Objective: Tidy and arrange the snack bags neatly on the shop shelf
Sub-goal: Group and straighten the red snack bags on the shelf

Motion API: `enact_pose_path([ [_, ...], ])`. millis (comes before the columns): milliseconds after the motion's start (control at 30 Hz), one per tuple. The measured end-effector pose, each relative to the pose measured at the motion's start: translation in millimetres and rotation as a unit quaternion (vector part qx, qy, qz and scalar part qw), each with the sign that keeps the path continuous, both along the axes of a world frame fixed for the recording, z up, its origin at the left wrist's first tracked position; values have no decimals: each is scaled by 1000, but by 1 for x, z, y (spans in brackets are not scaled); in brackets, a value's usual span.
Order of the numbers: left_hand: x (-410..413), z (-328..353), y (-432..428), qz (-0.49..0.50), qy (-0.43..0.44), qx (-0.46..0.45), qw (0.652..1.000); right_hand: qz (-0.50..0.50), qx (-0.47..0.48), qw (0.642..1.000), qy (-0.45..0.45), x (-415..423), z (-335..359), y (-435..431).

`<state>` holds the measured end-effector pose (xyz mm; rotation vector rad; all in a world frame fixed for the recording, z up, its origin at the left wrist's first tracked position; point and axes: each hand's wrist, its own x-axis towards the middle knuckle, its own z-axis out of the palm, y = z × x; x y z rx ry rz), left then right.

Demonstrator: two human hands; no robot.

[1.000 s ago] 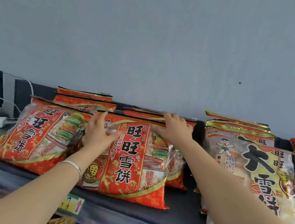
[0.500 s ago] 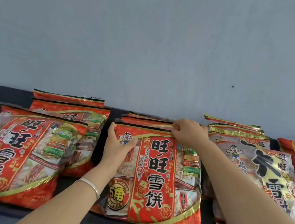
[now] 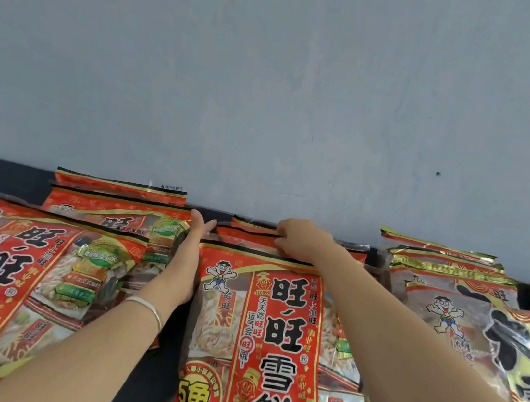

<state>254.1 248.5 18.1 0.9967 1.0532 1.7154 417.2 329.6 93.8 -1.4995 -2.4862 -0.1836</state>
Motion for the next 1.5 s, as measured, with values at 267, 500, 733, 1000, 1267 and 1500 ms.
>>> enact_pose_path([
  [267,4,3,14,42,58,18,997,32,0,992,118,-14,-8,7],
  [500,-3,5,24,96,109,5,989,37,-60,983,168,-22,-7,7],
  [733,-5,6,35,85,152,-52,983,-28,-64,993,93,-9,9,24],
  [1000,-3,5,53,169,273,-27,947,-66,64,996,5,-2,-15,33],
  [1267,-14,9,59,245,305,-14,920,-54,122,990,54,-18,-12,37],
  [1500,-27,-4,65,225,253,-56,939,-46,128,988,65,-27,-19,38],
])
